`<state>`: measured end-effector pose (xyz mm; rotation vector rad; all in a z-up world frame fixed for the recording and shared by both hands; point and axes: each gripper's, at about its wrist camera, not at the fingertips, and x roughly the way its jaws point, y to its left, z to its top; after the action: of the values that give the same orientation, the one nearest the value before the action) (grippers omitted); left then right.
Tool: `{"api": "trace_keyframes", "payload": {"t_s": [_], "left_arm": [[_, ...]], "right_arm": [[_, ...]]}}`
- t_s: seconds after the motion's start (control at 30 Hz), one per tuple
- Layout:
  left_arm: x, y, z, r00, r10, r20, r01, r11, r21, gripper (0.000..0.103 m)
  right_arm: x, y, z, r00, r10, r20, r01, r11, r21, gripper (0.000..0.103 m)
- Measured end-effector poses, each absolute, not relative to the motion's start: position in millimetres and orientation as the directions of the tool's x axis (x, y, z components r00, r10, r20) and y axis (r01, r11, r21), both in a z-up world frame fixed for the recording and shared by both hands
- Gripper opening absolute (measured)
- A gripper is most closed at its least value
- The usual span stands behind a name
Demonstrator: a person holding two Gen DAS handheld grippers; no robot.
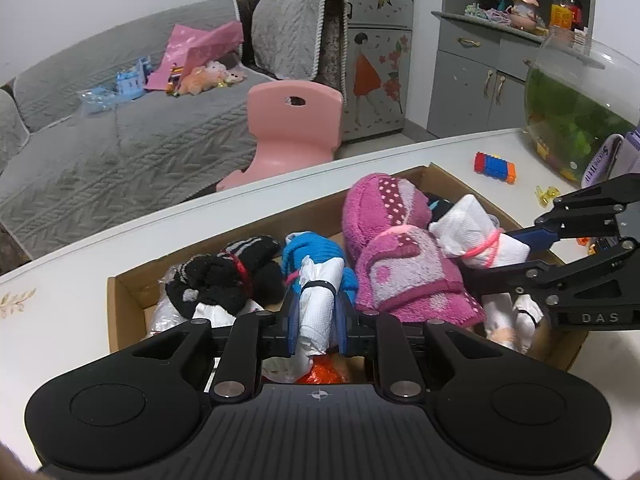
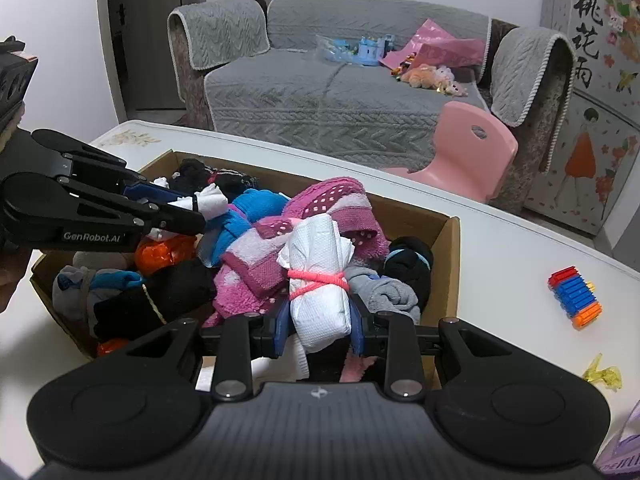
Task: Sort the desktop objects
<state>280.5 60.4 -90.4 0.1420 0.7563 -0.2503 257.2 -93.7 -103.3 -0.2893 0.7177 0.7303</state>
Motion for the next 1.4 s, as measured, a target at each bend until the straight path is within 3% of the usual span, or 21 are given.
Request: {"api": "trace_keyframes", "payload": {"t_s": [0.13, 0.23, 0.3, 0.33, 0.37, 0.4, 0.43, 0.57, 0.87, 1.0, 1.4], "left_arm": [[279.3, 57.3, -92.3, 0.701, -0.169, -0.693, 0.270, 0.962, 0.038, 0.024], [277.7, 55.4, -92.7, 0.703, -0.158, -0.693, 0.263, 0.964, 0.047, 0.032], [275.3, 54.1, -92.7, 0.709, -0.146, -0.689, 0.254, 0.966, 0.057, 0.056], [273.1, 53.7, -92.3, 0.717, -0.144, -0.682, 0.251, 0.966, 0.060, 0.080], [270.1, 52.7, -91.8, 0.732, -0.133, -0.668, 0.239, 0.969, 0.070, 0.098], [266.3, 51.9, -90.5, 0.752, -0.114, -0.650, 0.222, 0.971, 0.087, 0.101], [263.4, 50.6, -89.4, 0.764, -0.103, -0.637, 0.214, 0.972, 0.100, 0.103], [253.4, 52.1, -82.6, 0.766, -0.079, -0.637, 0.181, 0.979, 0.096, 0.103], [194.3, 61.7, -62.4, 0.780, -0.011, -0.625, 0.092, 0.991, 0.098, 0.103], [143.1, 60.0, -65.4, 0.783, 0.007, -0.622, 0.080, 0.990, 0.112, 0.103], [-0.6, 29.0, -75.8, 0.821, 0.096, -0.563, 0.030, 0.977, 0.211, 0.103]], "right_arm": [[256.6, -91.1, -103.1, 0.521, 0.505, -0.688, -0.694, 0.720, 0.003, 0.028], [256.1, -91.8, -102.9, 0.523, 0.502, -0.689, -0.687, 0.726, 0.007, 0.028], [256.7, -92.7, -103.6, 0.529, 0.494, -0.690, -0.680, 0.733, 0.004, 0.029], [256.1, -93.2, -103.9, 0.529, 0.492, -0.691, -0.681, 0.733, 0.000, 0.032], [254.6, -94.0, -103.6, 0.532, 0.491, -0.690, -0.680, 0.733, -0.003, 0.039], [254.9, -93.5, -103.8, 0.533, 0.492, -0.689, -0.680, 0.734, -0.002, 0.041], [253.7, -94.6, -103.3, 0.536, 0.494, -0.685, -0.678, 0.735, 0.000, 0.044], [244.1, -102.8, -98.2, 0.557, 0.498, -0.665, -0.665, 0.746, 0.001, 0.077], [185.5, -131.5, -77.9, 0.620, 0.541, -0.568, -0.641, 0.767, 0.031, 0.102], [147.4, -142.2, -74.5, 0.633, 0.578, -0.515, -0.636, 0.768, 0.080, 0.102], [63.4, -141.0, -61.4, 0.660, 0.584, -0.473, -0.602, 0.787, 0.134, 0.102]]}}
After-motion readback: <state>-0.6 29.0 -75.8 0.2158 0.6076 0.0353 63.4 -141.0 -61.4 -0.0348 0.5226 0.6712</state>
